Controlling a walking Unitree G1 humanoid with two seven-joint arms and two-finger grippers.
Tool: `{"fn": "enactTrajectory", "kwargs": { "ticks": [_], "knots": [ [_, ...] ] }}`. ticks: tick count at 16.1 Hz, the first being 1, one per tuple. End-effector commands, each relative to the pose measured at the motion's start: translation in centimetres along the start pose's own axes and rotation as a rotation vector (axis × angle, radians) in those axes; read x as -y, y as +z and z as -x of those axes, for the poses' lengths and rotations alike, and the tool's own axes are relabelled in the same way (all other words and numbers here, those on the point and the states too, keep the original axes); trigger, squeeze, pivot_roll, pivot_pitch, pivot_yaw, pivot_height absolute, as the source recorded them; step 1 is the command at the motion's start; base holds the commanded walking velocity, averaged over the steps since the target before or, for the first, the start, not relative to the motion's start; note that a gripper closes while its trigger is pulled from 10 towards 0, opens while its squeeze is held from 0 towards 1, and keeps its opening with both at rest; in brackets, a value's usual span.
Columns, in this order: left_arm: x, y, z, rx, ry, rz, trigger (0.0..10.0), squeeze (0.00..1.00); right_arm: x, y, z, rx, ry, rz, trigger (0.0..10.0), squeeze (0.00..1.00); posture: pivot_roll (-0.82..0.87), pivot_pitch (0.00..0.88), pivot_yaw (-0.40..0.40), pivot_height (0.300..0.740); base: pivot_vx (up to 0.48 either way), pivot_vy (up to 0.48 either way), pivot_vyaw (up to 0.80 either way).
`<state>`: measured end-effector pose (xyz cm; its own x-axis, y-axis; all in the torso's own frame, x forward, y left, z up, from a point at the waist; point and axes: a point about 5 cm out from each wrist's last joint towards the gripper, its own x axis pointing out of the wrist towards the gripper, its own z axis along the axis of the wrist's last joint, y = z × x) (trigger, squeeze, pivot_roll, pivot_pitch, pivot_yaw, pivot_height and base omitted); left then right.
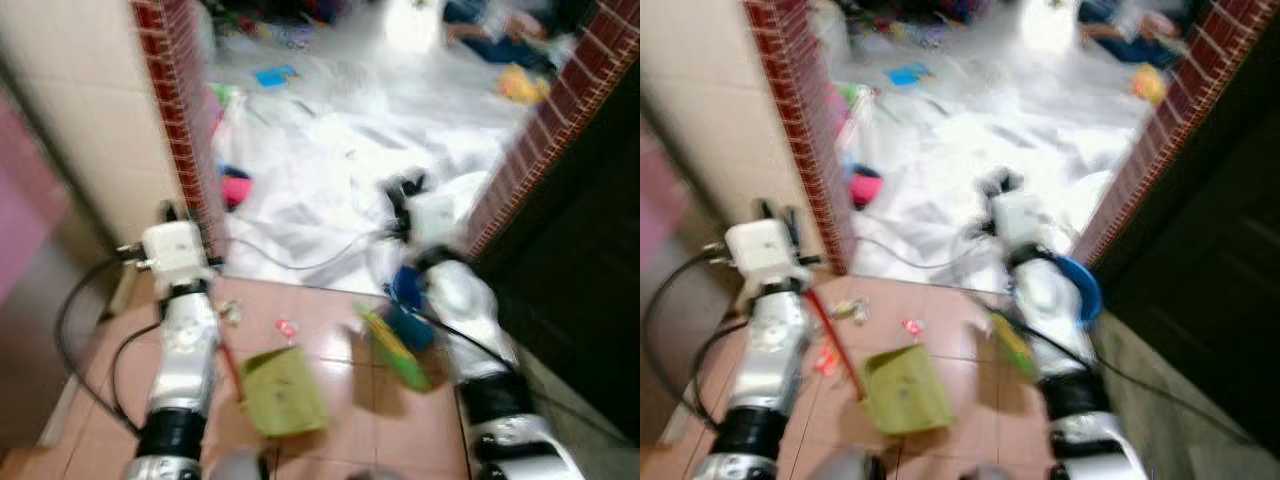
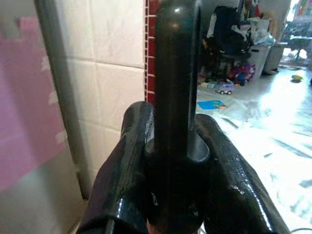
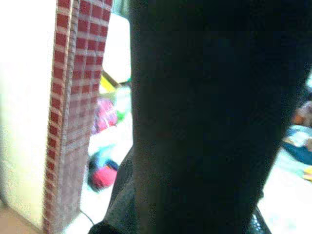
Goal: Sweep floor
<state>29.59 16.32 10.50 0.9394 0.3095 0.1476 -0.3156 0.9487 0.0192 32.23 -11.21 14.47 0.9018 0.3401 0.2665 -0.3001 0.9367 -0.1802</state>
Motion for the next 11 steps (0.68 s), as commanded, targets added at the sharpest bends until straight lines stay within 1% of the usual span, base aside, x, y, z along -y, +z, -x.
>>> {"fn": "enactTrajectory", "kwargs": {
  "ticks": [1, 3, 5, 8, 11],
  "knots": [
    [0.14, 0.99, -0.32, 0.044, 0.005, -0.037, 10.0, 0.0, 1.21, 0.71, 0.05, 0.038, -0.035, 0.034, 10.0, 0.0, 0.05, 0.0, -0.012, 0.74, 0.0, 0.439, 0.0],
    [0.05, 1.04, -0.31, 0.052, 0.01, -0.045, 10.0, 0.0, 1.32, 0.7, 0.08, 0.039, -0.046, 0.033, 10.0, 0.0, 0.05, 0.0, -0.009, 0.74, 0.0, 0.467, 0.0],
    [-0.03, 1.13, -0.3, 0.057, 0.015, -0.064, 10.0, 0.0, 1.28, 0.68, 0.11, 0.04, -0.045, 0.034, 10.0, 0.0, 0.05, 0.0, -0.006, 0.74, 0.0, 0.0, 0.0],
    [-0.02, 1.21, -0.25, 0.061, 0.029, -0.059, 10.0, 0.0, 0.96, 0.43, 0.2, 0.031, -0.02, 0.007, 10.0, 0.0, 0.05, 0.0, -0.008, 0.74, 0.0, 0.0, 0.0],
    [0.05, 0.89, 0.18, 0.051, 0.044, -0.081, 10.0, 0.0, 0.43, 0.34, 0.03, 0.03, 0.018, -0.004, 10.0, 0.0, 0.05, 0.0, -0.016, 0.74, 0.0, 0.0, 0.0]
  ]
}}
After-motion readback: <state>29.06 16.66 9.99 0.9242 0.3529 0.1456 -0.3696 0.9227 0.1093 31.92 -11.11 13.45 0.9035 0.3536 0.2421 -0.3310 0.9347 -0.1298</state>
